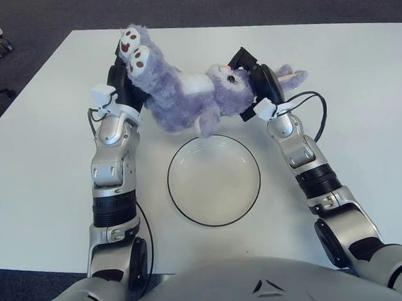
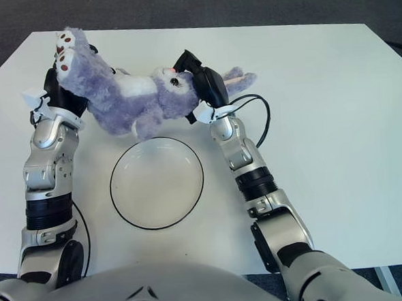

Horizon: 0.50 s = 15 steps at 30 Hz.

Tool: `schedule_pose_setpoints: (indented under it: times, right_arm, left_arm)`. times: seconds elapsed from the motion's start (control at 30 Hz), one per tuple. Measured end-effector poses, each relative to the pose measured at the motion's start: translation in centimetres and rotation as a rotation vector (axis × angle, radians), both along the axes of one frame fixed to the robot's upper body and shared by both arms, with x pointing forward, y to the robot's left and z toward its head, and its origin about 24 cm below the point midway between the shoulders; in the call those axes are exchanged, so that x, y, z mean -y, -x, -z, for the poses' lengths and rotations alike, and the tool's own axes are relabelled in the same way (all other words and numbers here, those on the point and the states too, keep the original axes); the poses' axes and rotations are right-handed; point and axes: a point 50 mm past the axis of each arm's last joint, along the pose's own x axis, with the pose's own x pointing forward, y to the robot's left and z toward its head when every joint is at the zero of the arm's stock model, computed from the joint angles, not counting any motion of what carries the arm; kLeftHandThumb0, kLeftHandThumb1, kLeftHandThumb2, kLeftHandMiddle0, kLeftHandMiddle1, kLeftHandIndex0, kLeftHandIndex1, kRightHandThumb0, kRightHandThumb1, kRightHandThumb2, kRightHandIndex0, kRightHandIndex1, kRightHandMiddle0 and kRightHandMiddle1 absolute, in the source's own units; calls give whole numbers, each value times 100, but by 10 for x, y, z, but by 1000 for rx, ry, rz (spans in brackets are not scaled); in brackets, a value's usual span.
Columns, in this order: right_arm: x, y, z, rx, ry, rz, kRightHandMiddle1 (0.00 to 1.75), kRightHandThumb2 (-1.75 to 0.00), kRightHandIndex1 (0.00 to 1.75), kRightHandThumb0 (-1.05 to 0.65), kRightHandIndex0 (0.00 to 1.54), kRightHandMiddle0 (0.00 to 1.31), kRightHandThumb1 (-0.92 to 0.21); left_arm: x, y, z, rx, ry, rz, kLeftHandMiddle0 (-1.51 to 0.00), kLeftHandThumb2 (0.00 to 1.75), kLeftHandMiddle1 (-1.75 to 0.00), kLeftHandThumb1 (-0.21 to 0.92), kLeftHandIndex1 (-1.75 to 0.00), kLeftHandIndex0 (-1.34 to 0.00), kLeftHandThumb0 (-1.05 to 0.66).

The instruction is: Put the doll into the plate.

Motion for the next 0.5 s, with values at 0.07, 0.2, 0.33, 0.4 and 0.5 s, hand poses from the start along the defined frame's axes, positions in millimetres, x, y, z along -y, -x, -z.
schedule_pose_setpoints:
  times: [0.07, 0.2, 0.33, 0.4, 0.5]
  right_arm:
    - [0, 2, -3, -3, 4, -9, 175, -166, 168, 0, 87, 62, 0]
    - [0, 7, -9, -4, 4, -21, 175, -166, 169, 0, 86, 61, -1]
    - [1, 11, -12, 11, 14, -5, 175, -164, 169, 0, 85, 60, -2]
    - [2, 14, -14, 14, 21, -1, 175, -163, 168, 0, 85, 60, -2]
    - [3, 20, -16, 13, 26, -2, 175, -164, 168, 0, 86, 60, -2]
  left_arm:
    - [0, 1, -1, 1, 1, -1, -33, 53, -139, 91, -175, -20, -35]
    - [0, 2, -4, 0, 2, -10, -34, 56, -140, 89, -175, -22, -35]
    - [2, 6, -10, 2, -2, -20, -34, 63, -145, 84, -175, -24, -36]
    - [2, 8, -13, 5, -4, -24, -35, 65, -148, 82, -175, -23, -29]
    - [4, 12, -19, 14, -6, -29, -37, 70, -151, 77, -175, -21, -10]
